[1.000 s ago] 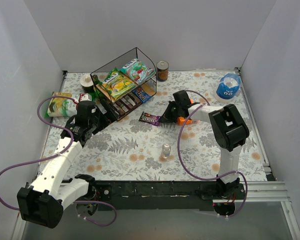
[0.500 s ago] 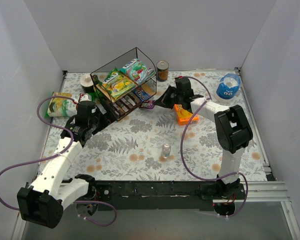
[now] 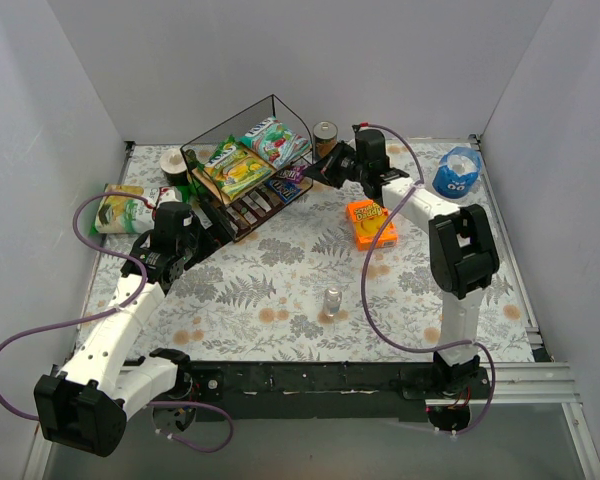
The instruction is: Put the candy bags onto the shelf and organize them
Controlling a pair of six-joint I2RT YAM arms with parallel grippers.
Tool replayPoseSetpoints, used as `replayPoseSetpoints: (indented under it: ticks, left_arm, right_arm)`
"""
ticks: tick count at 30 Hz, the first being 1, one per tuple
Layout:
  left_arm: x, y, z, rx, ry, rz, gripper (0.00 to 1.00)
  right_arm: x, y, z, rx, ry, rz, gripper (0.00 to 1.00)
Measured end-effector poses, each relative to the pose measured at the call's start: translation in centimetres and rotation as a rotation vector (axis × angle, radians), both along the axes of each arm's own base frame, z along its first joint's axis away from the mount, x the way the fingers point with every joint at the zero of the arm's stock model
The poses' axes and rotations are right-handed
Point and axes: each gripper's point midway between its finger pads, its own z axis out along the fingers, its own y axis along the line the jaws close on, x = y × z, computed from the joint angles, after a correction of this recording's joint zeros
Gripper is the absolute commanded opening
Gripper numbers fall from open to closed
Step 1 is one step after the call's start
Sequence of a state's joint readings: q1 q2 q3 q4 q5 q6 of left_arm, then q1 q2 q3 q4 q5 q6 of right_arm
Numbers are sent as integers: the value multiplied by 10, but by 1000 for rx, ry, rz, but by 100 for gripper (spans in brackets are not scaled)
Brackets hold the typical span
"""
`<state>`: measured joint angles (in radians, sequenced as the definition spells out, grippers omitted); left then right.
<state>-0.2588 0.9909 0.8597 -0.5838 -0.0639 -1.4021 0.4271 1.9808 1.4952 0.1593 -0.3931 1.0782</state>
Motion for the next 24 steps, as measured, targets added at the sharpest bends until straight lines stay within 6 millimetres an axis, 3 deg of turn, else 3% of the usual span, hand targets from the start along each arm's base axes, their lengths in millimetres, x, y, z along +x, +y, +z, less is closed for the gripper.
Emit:
replayPoseSetpoints:
  ticks: [7, 12, 20, 24]
  left_arm:
    - [0, 0, 1, 2, 3, 2, 98]
    - [0, 1, 4, 3, 2, 4, 98]
    - [0, 1, 5, 4, 3, 4, 98]
    - [-1, 1, 4, 5, 7, 4, 98]
  right_arm:
    - [33, 14, -28, 36, 48, -33, 1]
    - [45, 11, -53, 25, 88, -95, 1]
    - [71, 5, -44, 89, 25, -226, 1]
    - [79, 3, -49, 123, 24, -278, 1]
